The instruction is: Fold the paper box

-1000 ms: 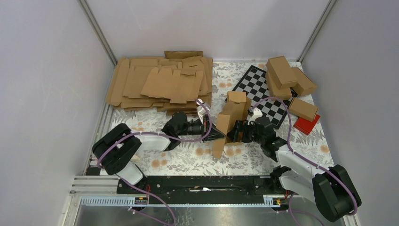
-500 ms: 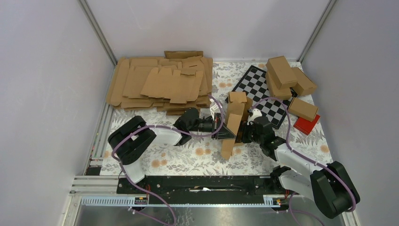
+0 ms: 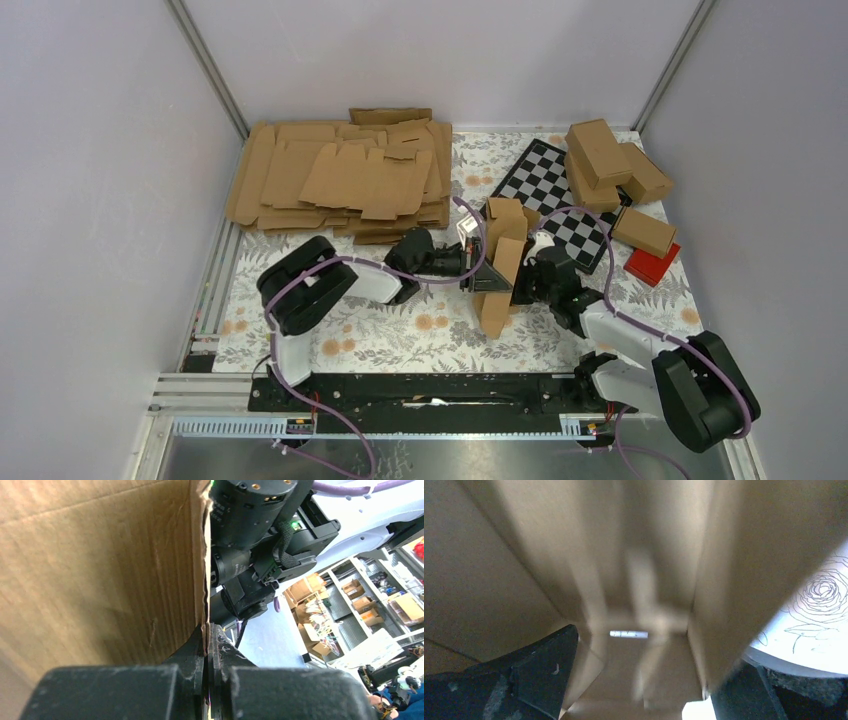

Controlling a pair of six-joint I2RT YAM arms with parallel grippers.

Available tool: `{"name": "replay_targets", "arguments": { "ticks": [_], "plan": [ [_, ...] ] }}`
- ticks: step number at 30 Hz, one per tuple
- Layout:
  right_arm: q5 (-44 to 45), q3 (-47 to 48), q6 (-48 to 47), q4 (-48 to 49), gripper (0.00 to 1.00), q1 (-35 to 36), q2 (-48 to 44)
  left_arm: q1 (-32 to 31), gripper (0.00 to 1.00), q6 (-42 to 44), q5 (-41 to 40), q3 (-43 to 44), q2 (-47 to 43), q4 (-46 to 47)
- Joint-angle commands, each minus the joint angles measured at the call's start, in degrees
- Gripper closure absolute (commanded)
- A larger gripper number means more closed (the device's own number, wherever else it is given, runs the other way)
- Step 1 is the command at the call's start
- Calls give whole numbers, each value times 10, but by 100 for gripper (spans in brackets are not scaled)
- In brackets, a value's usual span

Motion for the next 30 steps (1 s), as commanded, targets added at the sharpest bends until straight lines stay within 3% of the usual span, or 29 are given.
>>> {"name": "replay_targets", "arguments": {
  "ticks": [1,10,18,27,30],
  "plan": [
    [-17,20,13,21,5,5,2,-5,100,-61,19,22,41,85],
    [-17,32,34,20,11,5,33,-7,100,-110,11,38,80,145],
    [4,46,38,-36,8,5,-5,24,100,-174,22,0,53,215],
    [5,31,46,-69,11,5,-82,81,100,-116,37,-54,-7,98],
    [-24,27,40,-76,5,6,-91,84,100,-117,46,-56,-7,100]
  ]
}}
